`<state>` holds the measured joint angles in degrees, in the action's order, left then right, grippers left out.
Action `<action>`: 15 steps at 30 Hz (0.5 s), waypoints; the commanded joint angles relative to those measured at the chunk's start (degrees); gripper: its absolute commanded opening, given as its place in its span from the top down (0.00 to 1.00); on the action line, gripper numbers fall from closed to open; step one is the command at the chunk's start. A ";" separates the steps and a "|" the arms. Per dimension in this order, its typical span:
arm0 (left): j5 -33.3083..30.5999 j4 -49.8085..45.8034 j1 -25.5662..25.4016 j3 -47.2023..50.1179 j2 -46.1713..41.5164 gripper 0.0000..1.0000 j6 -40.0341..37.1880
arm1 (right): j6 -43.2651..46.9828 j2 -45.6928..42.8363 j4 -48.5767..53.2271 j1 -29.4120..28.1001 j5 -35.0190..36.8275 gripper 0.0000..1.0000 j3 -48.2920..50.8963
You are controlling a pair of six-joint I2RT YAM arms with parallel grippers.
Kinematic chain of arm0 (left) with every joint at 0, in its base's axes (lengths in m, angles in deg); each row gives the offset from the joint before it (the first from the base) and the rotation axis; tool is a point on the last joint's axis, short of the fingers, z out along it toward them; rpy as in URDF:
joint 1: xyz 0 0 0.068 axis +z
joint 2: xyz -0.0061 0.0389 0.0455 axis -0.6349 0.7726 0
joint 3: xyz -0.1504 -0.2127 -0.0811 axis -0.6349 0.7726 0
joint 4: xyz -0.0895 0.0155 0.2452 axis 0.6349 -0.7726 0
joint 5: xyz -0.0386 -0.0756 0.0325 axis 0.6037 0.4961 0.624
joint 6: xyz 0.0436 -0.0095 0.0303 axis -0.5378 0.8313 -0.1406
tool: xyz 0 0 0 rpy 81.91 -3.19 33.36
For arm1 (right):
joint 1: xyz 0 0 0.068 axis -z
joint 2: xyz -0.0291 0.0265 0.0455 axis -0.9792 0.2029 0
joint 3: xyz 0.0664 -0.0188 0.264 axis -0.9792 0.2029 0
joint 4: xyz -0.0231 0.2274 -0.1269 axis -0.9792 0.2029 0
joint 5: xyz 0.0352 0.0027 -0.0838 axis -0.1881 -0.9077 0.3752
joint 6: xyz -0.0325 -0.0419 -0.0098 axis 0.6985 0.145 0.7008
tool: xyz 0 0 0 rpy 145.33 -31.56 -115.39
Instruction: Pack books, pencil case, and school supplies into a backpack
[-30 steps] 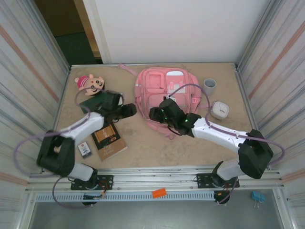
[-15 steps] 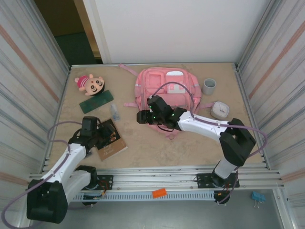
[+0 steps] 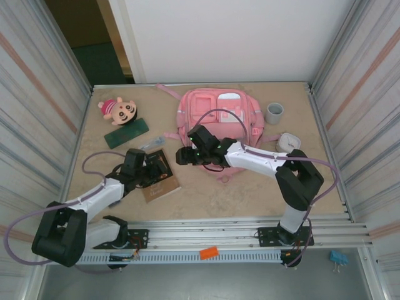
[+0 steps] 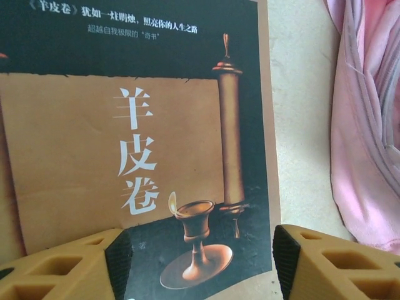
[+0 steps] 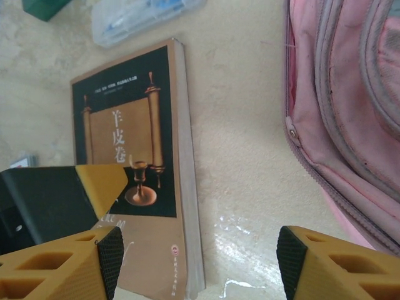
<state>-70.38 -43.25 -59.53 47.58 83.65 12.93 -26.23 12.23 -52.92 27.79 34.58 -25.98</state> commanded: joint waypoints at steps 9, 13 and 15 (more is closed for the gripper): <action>0.41 -17.25 4.62 -2.56 -17.69 0.36 -0.21 | 0.04 10.68 0.48 1.20 -13.74 0.33 -5.81; 3.79 -18.30 11.31 1.10 -20.40 0.36 0.65 | 0.89 14.20 2.86 0.71 -15.05 0.34 -8.75; 5.71 -17.53 13.66 2.61 -20.41 0.37 0.75 | 1.11 15.25 3.43 0.58 -15.73 0.35 -9.80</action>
<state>-68.06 -57.83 -48.10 47.73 63.34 13.12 -26.01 26.31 -51.19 28.76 21.90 -33.00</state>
